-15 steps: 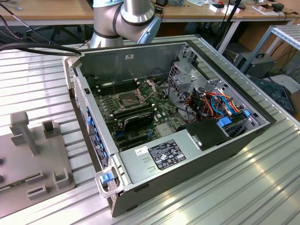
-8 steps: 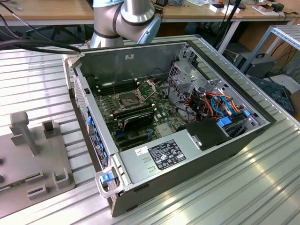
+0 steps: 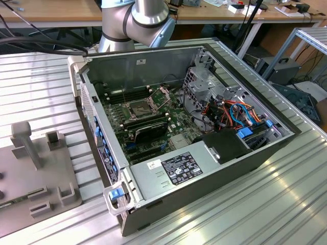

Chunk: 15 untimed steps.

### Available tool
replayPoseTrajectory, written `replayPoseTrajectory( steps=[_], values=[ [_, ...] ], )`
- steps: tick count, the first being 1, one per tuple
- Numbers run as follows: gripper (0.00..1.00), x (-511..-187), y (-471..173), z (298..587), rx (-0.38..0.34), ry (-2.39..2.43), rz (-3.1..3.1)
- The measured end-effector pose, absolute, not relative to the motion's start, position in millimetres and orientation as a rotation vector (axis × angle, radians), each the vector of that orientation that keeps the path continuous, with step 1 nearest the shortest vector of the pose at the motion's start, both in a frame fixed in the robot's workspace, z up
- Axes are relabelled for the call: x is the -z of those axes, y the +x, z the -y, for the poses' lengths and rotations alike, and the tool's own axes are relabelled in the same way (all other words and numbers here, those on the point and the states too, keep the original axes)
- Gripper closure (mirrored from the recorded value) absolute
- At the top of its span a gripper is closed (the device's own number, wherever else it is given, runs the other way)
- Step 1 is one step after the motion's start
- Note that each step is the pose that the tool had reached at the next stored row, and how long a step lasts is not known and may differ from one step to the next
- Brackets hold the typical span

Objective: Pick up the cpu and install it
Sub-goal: 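Pick up the cpu and move it towards the insertion slot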

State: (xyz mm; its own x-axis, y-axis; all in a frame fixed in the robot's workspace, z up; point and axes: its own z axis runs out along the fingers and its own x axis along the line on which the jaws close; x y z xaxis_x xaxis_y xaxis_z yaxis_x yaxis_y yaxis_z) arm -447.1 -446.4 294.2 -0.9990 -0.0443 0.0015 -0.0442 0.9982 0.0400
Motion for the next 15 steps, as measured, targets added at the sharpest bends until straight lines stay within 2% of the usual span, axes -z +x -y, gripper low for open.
replayPoseTrajectory(
  steps=[15],
  values=[
    [0.45, -308.3, -447.1, 446.4, 0.063, 0.070, 3.138]
  ],
)
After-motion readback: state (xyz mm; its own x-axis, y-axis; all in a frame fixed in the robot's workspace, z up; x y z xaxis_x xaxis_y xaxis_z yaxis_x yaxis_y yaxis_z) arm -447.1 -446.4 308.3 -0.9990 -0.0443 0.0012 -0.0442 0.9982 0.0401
